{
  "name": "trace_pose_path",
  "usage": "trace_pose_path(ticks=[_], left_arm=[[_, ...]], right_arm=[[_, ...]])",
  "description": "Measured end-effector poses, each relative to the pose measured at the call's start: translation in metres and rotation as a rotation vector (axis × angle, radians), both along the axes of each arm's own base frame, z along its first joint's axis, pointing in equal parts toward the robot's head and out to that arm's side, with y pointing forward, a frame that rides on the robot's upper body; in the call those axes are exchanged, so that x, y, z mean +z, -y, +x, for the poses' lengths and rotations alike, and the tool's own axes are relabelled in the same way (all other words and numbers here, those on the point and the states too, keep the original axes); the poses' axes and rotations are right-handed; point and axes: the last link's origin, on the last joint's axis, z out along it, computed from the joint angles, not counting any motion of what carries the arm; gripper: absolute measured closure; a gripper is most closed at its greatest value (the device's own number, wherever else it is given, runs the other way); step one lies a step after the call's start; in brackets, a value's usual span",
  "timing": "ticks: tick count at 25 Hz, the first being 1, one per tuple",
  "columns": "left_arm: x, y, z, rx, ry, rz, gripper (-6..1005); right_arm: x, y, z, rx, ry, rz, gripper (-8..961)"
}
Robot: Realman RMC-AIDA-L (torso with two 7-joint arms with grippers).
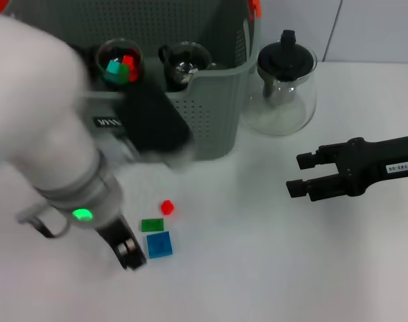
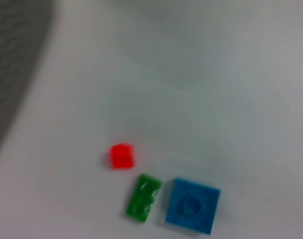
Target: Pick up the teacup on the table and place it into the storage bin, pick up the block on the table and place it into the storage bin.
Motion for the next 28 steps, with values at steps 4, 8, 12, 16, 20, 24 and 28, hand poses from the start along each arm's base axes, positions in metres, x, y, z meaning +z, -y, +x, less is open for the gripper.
trace_pose_path(ticks=[4, 8, 12, 16, 20, 24, 28], left_arm=[[0.048, -0.005, 0.011, 0.059, 0.215, 0.152, 595], [0.090, -0.012, 0.035, 0.041, 0.501, 0.223, 595], [0.130, -0.029, 0.068, -0.083, 0.734, 0.276, 594], [0.157, -0.065, 0.081, -0.142, 0.751, 0.381, 594], [0.161, -0.111, 0.072, -0.087, 0.676, 0.452, 595], [0.160, -0.148, 0.058, -0.044, 0.587, 0.525, 595], [0.157, -0.172, 0.044, -0.042, 0.469, 0.608, 594]], right_arm=[[0.000, 0.001, 0.000, 0.006, 0.000, -0.002, 131], [-0.002, 0.001, -0.002, 0.010, -0.002, -0.012, 131], [-0.007, 0.004, -0.004, 0.012, -0.011, -0.034, 132], [-0.009, 0.005, -0.005, 0.008, -0.015, -0.039, 132], [-0.007, 0.006, -0.003, 0.003, -0.019, -0.033, 132], [-0.007, 0.006, -0.003, 0.006, -0.020, -0.032, 131], [-0.008, 0.005, -0.004, 0.011, -0.020, -0.033, 131]])
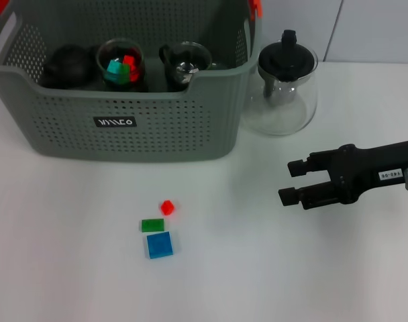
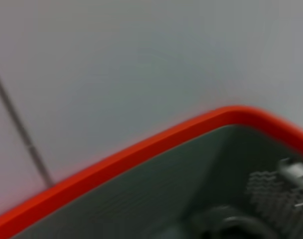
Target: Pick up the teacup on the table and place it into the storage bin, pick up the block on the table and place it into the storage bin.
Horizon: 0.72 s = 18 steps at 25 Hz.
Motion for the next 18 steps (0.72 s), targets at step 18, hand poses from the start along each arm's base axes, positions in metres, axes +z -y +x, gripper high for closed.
trace_pose_path(ticks=[18], left_arm=[[-0.042, -0.018, -0.015, 0.014, -0.144, 0.067, 594]], right_arm=[[-0.003, -0.004, -0.006, 0.014, 0.001, 0.006, 133]])
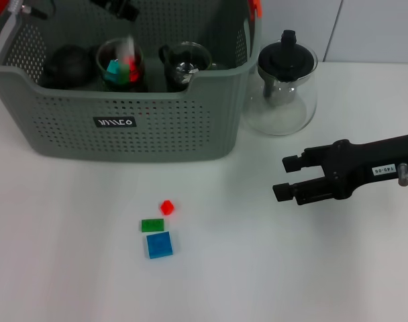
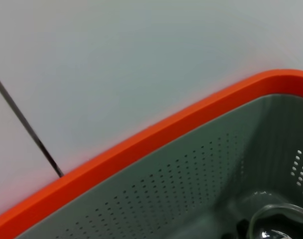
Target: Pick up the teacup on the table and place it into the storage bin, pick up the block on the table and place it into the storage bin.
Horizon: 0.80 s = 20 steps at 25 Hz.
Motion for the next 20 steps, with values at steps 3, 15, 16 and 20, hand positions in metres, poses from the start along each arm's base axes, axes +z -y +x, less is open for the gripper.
trace_pose_path(ticks=[3, 15, 16, 20], left_arm=[[0.001, -0.001, 0.000, -0.001, 0.003, 0.007, 513], [0.044, 0.064, 0.065, -0.361, 0.420, -0.091, 102], [0.050, 0.076, 0.070, -0.424, 0.463, -0.110, 82], [0.059, 0.125, 0.074, -0.655, 0.557, -0.234, 63]], right_arm=[[0.000, 0.000, 0.000, 0.002, 0.000, -0.002, 133], [0.004, 0.000, 0.003, -0.005, 0.002, 0.003, 132], [0.004, 0.000, 0.003, -0.005, 0.003, 0.004, 132], [0.006, 0.001, 0.005, -0.010, 0.005, 0.005, 132]])
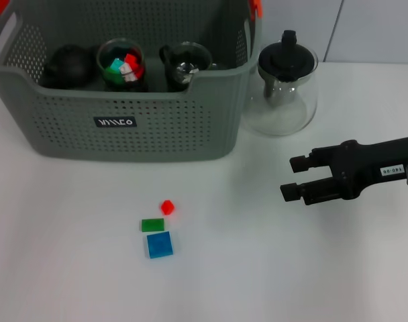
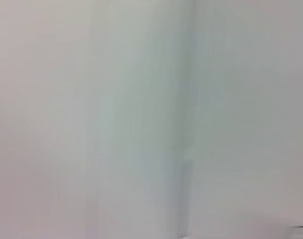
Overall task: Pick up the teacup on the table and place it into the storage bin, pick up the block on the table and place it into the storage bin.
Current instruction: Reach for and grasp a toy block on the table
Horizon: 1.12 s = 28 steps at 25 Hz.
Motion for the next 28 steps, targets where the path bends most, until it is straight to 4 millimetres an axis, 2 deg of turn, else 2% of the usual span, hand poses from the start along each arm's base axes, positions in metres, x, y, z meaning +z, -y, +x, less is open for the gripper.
trace_pose_path(ticks=[4, 9, 14, 18, 23, 28], left_arm=[[-0.011, 0.038, -0.017, -0.141, -0.059, -0.136, 63], [-0.043, 0.058, -0.046, -0.062, -0.304, -0.243, 63], [-0.079, 0.061, -0.065, 0.049, -0.558, -0.314, 63], [-0.107, 0.063, -0.072, 0.060, -0.734, -0.386, 63], [-0.129, 0.062, -0.077, 0.120, -0.779, -0.482, 63], [-0.140, 0.055, -0.090, 0.329, -0.751, -0.539, 64]], right_arm=[[0.000, 0.001, 0.001, -0.010, 0.000, -0.002, 132], [0.000, 0.003, 0.007, -0.031, 0.001, 0.000, 131], [-0.001, 0.004, 0.009, -0.045, -0.006, -0.001, 131], [-0.001, 0.004, 0.009, -0.049, -0.008, 0.004, 132], [-0.001, 0.004, 0.010, -0.046, -0.006, 0.008, 131], [-0.001, 0.004, 0.010, -0.038, -0.001, 0.006, 131]])
